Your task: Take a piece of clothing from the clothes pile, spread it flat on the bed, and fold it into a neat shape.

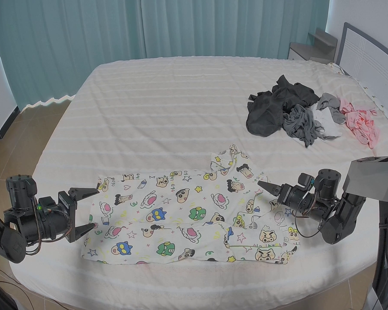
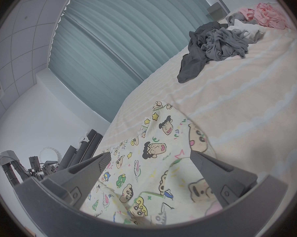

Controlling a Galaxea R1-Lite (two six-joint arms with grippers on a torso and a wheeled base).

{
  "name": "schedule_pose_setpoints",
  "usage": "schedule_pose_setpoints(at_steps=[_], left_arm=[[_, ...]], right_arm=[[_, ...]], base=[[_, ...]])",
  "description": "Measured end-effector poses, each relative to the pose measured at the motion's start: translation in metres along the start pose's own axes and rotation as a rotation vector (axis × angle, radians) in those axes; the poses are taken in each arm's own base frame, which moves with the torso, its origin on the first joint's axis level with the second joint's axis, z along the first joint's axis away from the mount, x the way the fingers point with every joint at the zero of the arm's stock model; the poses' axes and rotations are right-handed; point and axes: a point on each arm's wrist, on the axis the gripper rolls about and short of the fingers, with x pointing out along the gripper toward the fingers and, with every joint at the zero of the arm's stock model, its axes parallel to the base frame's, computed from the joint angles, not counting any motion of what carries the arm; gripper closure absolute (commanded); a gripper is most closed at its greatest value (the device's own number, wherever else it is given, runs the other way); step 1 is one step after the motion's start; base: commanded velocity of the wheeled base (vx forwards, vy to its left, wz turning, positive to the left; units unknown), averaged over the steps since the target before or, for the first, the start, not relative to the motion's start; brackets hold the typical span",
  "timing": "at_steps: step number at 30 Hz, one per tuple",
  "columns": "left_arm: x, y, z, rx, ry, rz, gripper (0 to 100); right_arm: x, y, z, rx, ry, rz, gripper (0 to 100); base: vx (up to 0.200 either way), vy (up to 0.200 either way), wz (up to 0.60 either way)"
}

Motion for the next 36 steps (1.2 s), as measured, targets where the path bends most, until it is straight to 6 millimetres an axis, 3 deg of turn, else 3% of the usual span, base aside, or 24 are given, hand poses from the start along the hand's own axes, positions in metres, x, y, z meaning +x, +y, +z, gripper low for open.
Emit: schedule_pose_setpoints(at_steps=[11,20,26,36], left_arm=[[0.007,-0.006,0.008,0.061,-0.073,-0.019,0],[0.036,-0.018,0.020,0.203,-0.170,0.032,0],[0.047,-0.017,0.017,0.216,-0.146,0.049,0],[0.058,-0.006,0.005,0.376,-0.097,0.100,0]], right_arm=[[0.000,0.000,0.001,0.000,-0.002,0.000,0],[-0.001,0.000,0.002,0.034,-0.008,-0.003,0],[-0.001,0.001,0.004,0.037,-0.020,0.003,0],[-0.002,0.002,0.006,0.034,-0.029,0.009,0]], base=[[0.000,0.036,0.00],[0.000,0.000,0.00],[0.200,0.000,0.00],[0.000,0.000,0.00]])
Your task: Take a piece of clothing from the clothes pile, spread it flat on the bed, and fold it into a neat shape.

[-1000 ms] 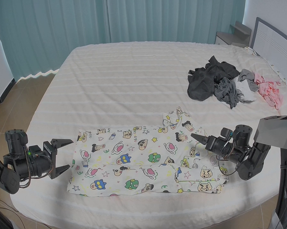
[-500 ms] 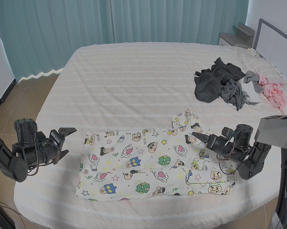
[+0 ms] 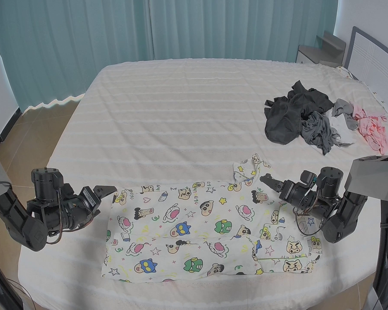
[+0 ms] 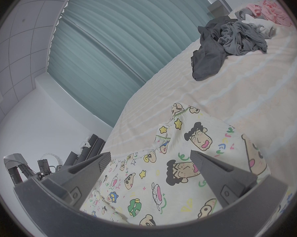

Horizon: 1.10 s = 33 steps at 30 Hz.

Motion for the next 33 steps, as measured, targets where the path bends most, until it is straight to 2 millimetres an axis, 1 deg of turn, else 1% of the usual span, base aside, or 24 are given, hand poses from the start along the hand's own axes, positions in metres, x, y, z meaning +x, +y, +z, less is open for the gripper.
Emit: schedule_pose_setpoints(at_steps=[4,8,13,16,20,25,33], left_arm=[[0.007,0.001,0.000,0.132,0.004,0.009,0],[0.020,0.004,0.005,0.250,0.023,0.053,0],[0.044,0.006,0.019,0.359,0.057,0.163,0],[0.059,0.007,0.027,0.402,0.064,0.192,0],[0.080,0.010,0.034,0.439,0.074,0.206,0],[0.098,0.010,0.029,0.447,0.115,0.162,0],[0.114,0.005,0.019,0.445,0.143,0.136,0]], right_arm=[[0.000,0.000,0.000,0.001,0.002,0.000,0],[0.000,0.000,-0.001,0.001,0.004,0.001,0],[0.000,0.001,-0.002,0.002,0.009,0.002,0],[-0.001,0.001,-0.002,0.002,0.011,0.002,0],[-0.001,0.001,-0.003,0.002,0.013,0.002,0],[0.000,0.002,-0.005,0.002,0.018,0.004,0],[0.001,0.002,-0.007,0.002,0.024,0.005,0]], base=[[0.000,0.000,0.00],[0.000,0.000,0.00],[0.000,0.000,0.00],[0.000,0.000,0.00],[0.000,0.000,0.00],[0.000,0.000,0.00],[0.000,0.000,0.00]])
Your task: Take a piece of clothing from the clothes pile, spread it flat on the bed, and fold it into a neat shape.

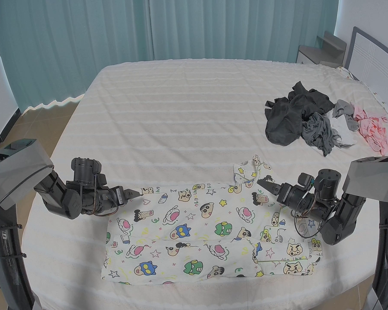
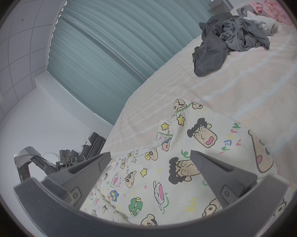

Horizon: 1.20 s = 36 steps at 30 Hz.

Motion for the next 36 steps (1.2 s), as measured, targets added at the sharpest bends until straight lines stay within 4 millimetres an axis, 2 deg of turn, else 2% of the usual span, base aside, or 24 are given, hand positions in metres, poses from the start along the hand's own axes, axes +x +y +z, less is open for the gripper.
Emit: schedule_pose_setpoints(at_steps=[15,16,26,36], left_arm=[[0.019,-0.003,-0.002,0.010,-0.002,0.013,0],[0.021,-0.002,-0.002,0.011,-0.005,0.021,100],[0.031,0.000,0.001,0.015,-0.043,0.092,100],[0.026,0.001,0.015,0.014,-0.114,0.152,100]], right_arm=[[0.000,0.000,-0.001,0.000,0.001,-0.001,0],[0.000,0.000,-0.001,0.001,0.002,-0.001,0],[0.000,-0.001,-0.001,0.001,0.004,-0.001,0],[0.000,-0.001,-0.002,0.002,0.005,-0.002,0]], base=[[0.000,0.000,0.00],[0.000,0.000,0.00],[0.000,0.000,0.00],[0.000,0.000,0.00]])
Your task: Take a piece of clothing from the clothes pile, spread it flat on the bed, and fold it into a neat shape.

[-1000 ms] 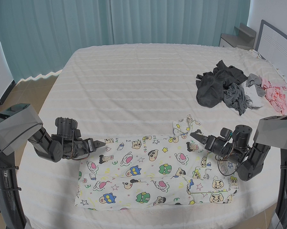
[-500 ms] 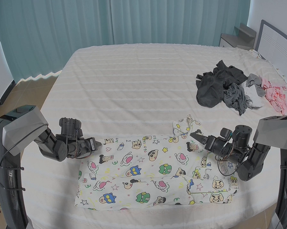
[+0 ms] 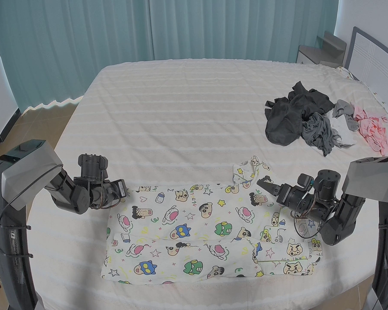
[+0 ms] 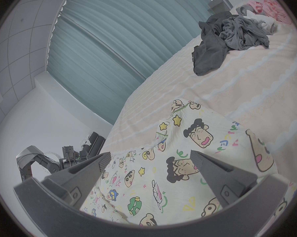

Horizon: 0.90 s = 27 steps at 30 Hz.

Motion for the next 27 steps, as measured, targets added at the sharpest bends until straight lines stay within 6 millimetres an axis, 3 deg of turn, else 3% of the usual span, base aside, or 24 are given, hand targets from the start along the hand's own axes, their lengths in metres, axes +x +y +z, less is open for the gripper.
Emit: schedule_pose_setpoints(at_steps=[13,20,27], left_arm=[[0.011,-0.005,0.025,-0.006,-0.147,0.058,100],[0.014,0.000,0.017,-0.008,-0.105,0.063,100],[0.003,0.015,0.017,-0.032,-0.001,0.045,100]], right_arm=[[0.001,-0.001,-0.002,0.001,0.004,-0.002,0],[0.001,-0.002,-0.003,0.003,0.006,-0.004,0],[0.001,-0.003,-0.004,0.003,0.009,-0.006,0]], base=[[0.000,0.000,0.00],[0.000,0.000,0.00],[0.000,0.000,0.00]])
